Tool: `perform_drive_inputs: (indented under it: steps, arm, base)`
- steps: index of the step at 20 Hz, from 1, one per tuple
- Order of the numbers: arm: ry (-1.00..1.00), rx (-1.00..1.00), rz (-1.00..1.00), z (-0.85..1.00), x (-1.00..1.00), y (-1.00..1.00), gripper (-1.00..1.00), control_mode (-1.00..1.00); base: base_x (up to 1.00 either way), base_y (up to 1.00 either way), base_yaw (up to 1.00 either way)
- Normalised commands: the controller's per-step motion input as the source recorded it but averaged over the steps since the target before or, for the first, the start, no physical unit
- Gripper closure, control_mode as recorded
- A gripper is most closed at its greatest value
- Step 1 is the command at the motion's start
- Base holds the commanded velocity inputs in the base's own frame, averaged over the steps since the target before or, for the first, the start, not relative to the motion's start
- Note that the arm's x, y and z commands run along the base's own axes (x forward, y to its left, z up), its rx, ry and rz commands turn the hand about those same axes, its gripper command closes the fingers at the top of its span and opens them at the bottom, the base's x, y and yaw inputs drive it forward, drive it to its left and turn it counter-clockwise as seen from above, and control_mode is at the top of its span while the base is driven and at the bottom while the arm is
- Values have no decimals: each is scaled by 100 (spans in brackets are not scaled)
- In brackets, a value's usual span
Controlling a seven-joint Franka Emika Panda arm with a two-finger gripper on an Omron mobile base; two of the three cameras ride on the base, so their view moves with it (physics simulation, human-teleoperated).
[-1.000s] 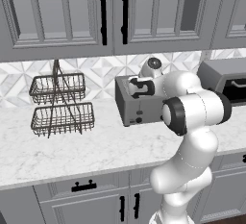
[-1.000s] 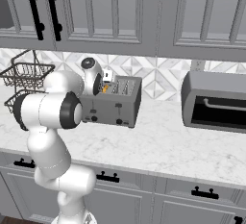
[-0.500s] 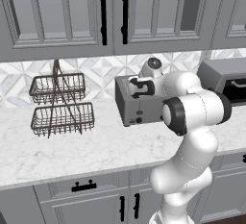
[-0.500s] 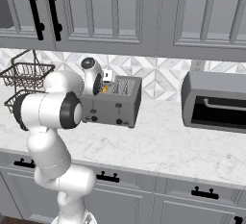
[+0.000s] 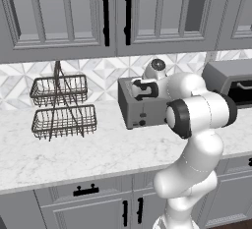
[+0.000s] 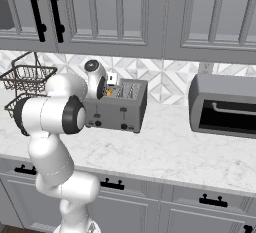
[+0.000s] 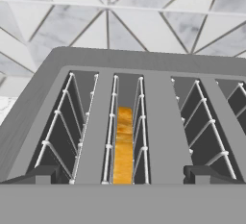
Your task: Start the toaster. Once the lever pops up, take the bread to the plate on the dining counter.
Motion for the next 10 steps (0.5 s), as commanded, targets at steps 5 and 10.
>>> perform_drive_inputs:
  steps: [5,10]
  arm:
    - [0,0,0,0,0,0,-100,-100]
    - [0,0,0,0,0,0,-100,-100]
  base:
    - [0,0,0]
    - [0,0,0]
